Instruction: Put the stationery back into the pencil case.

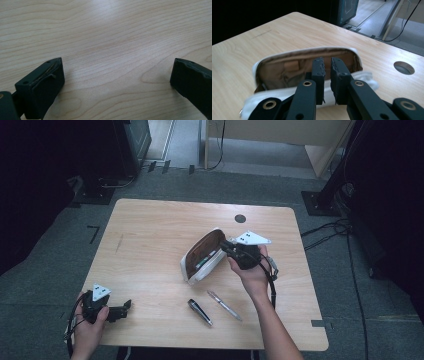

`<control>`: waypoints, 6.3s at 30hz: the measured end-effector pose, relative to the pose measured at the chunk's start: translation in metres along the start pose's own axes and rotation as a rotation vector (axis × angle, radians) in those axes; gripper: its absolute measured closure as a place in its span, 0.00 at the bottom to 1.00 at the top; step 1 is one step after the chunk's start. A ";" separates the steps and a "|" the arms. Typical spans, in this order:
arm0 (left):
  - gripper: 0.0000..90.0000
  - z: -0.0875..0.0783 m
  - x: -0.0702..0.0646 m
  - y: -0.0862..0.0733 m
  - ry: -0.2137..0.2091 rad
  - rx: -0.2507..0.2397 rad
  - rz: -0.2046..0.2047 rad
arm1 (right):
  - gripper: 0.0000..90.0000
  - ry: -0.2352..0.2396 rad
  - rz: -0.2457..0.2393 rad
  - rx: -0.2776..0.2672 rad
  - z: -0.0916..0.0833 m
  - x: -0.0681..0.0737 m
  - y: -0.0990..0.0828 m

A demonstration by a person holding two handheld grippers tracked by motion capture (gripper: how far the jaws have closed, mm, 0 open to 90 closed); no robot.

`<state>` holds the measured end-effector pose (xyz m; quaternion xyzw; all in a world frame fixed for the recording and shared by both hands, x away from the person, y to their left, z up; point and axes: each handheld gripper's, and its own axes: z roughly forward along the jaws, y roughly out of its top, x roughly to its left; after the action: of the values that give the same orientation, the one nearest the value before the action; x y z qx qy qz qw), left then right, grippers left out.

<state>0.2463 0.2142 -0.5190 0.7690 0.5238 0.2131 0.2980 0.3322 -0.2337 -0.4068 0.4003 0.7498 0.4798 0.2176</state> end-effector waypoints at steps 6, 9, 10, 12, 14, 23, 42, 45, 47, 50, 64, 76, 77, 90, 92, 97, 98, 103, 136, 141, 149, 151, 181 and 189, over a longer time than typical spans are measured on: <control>0.00 0.000 0.000 0.000 0.000 -0.002 -0.004 | 0.87 0.016 0.012 -0.008 -0.021 0.004 -0.018; 0.00 0.000 0.000 0.000 0.000 -0.002 -0.004 | 0.82 0.032 0.014 0.001 -0.029 0.006 -0.027; 0.00 0.000 0.000 0.000 0.000 -0.001 -0.003 | 0.81 0.035 0.015 0.003 -0.032 0.007 -0.030; 0.00 0.000 0.000 0.000 0.000 -0.001 -0.003 | 0.79 0.037 0.014 0.009 -0.037 0.008 -0.036; 0.00 0.000 0.000 0.000 0.000 -0.001 -0.003 | 0.74 0.038 0.021 0.007 -0.042 0.008 -0.043; 0.00 0.000 0.000 0.000 0.000 -0.001 -0.003 | 0.67 0.018 0.013 0.013 -0.057 0.011 -0.072; 0.00 0.000 0.000 0.000 0.000 -0.001 -0.003 | 0.69 0.020 0.026 0.024 -0.079 0.024 -0.116; 0.00 0.000 0.000 0.000 0.000 -0.001 -0.003 | 0.71 0.013 0.037 0.026 -0.081 0.026 -0.124; 0.00 0.000 0.000 0.000 0.000 -0.001 -0.003 | 0.73 0.029 0.041 0.035 -0.082 0.028 -0.129; 0.00 0.000 0.000 0.000 0.000 -0.001 -0.003 | 0.73 0.048 0.045 0.055 -0.082 0.032 -0.135; 0.00 0.000 0.000 0.000 0.000 -0.001 -0.003 | 0.82 0.096 0.058 0.141 -0.087 0.043 -0.160; 0.00 0.000 0.000 0.000 0.000 -0.001 -0.003 | 0.86 0.066 0.045 0.200 -0.081 0.049 -0.172; 0.00 0.000 0.000 0.000 0.000 -0.002 -0.003 | 0.87 0.065 0.043 0.204 -0.081 0.050 -0.173; 0.00 0.000 0.000 0.000 0.000 -0.002 -0.003 | 0.90 0.056 0.010 0.203 -0.081 0.051 -0.176; 0.00 0.000 0.000 0.000 0.000 -0.001 -0.003 | 0.90 0.059 0.027 0.195 -0.083 0.049 -0.176; 0.00 0.000 0.000 0.000 0.000 -0.002 -0.003 | 0.90 -0.026 0.057 0.164 -0.087 0.043 -0.172; 0.00 0.000 0.000 0.000 0.000 -0.001 -0.003 | 0.90 -0.052 0.065 0.170 -0.087 0.041 -0.172; 0.00 0.000 0.000 0.000 0.000 -0.001 -0.003 | 0.90 -0.128 0.110 0.189 -0.088 0.034 -0.175; 0.00 0.000 0.000 0.000 0.000 -0.002 -0.003 | 0.90 -0.138 0.038 0.220 -0.072 0.042 -0.169; 0.00 0.000 0.000 0.000 0.000 -0.001 -0.003 | 0.91 -0.142 0.041 0.212 -0.072 0.041 -0.168; 0.00 0.000 0.000 0.000 0.000 -0.001 -0.003 | 0.91 -0.116 0.050 0.176 -0.079 0.041 -0.165; 0.00 0.000 0.000 0.000 0.000 -0.002 -0.003 | 0.91 -0.108 0.048 0.165 -0.082 0.040 -0.162; 0.00 -0.017 -0.033 0.033 -0.197 -0.111 0.081 | 0.91 0.003 -0.053 0.095 -0.102 0.052 -0.097; 0.00 -0.019 -0.064 0.065 -0.279 -0.155 0.165 | 0.91 0.043 -0.085 0.074 -0.096 0.060 -0.079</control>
<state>0.2549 0.1415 -0.4615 0.8063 0.3946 0.1679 0.4074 0.1981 -0.2551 -0.4318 0.3652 0.7880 0.4504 0.2068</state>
